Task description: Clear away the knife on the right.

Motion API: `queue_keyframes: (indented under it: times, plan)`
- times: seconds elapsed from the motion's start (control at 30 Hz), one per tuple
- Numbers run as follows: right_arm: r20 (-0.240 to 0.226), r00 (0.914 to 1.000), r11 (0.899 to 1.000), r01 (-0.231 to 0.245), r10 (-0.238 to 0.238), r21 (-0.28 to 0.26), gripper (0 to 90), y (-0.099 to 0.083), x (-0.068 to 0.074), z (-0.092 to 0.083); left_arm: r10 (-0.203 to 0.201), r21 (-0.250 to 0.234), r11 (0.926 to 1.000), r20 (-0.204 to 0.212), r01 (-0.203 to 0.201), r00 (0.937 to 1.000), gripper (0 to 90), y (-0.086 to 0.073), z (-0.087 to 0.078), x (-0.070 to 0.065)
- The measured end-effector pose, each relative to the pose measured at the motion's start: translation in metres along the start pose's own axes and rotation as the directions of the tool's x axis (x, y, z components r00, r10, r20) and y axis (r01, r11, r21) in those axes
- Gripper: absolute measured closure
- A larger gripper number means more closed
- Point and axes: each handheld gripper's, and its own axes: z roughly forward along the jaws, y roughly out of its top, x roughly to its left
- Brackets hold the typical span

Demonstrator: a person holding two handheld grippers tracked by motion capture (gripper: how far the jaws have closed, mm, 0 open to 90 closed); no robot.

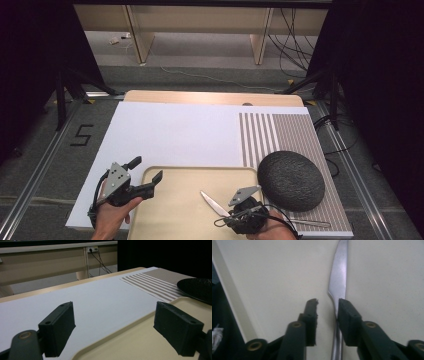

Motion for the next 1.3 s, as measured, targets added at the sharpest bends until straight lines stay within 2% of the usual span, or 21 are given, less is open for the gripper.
queue_keyframes:
  times: [0.07,0.13,0.23,0.57,0.93,0.97,1.27,1.3]
  plan:
    - [0.002,1.0,1.0,0.009,-0.009,0.019,80.2,0.0,0.002,0.004,-0.001,-0.006,1.0,0.0,0.001,1.0,16.7,0.0,0.0,0.0]
    - [0.023,0.9992,0.999,0.031,-0.032,0.039,86.1,0.0,0.004,0.008,0.003,0.002,1.0,-0.002,-0.003,1.0,16.7,0.0,0.0,0.0]
    - [0.042,0.9983,0.997,0.039,-0.041,0.063,90.0,0.0,0.006,0.012,0.001,0.001,1.0,-0.003,-0.001,1.0,16.7,0.0,0.0,0.0]
    - [0.084,0.9952,0.995,0.043,-0.05,0.09,90.0,0.0,0.004,0.012,0.002,0.002,1.0,-0.002,-0.002,1.0,16.7,0.0,0.0,0.0]
    - [0.109,0.9939,0.992,0.002,-0.016,0.122,90.0,-0.005,-0.006,0.006,0.002,0.002,1.0,-0.003,-0.002,1.0,16.7,0.0,0.0,0.0]
    - [0.097,0.9951,0.993,0.005,-0.017,0.119,90.0,-0.006,-0.008,0.005,0.001,0.001,1.0,-0.003,-0.001,1.0,16.7,0.0,0.0,0.0]
    - [0.124,0.9916,0.992,-0.051,0.036,0.119,90.0,-0.013,-0.016,0.0,0.002,0.002,1.0,-0.003,-0.002,1.0,16.7,0.0,0.0,0.0]
    - [0.12,0.9923,0.992,-0.043,0.029,0.117,90.0,-0.014,-0.017,-0.001,0.0,-0.004,1.0,0.001,0.0,1.0,16.7,0.0,0.0,0.0]
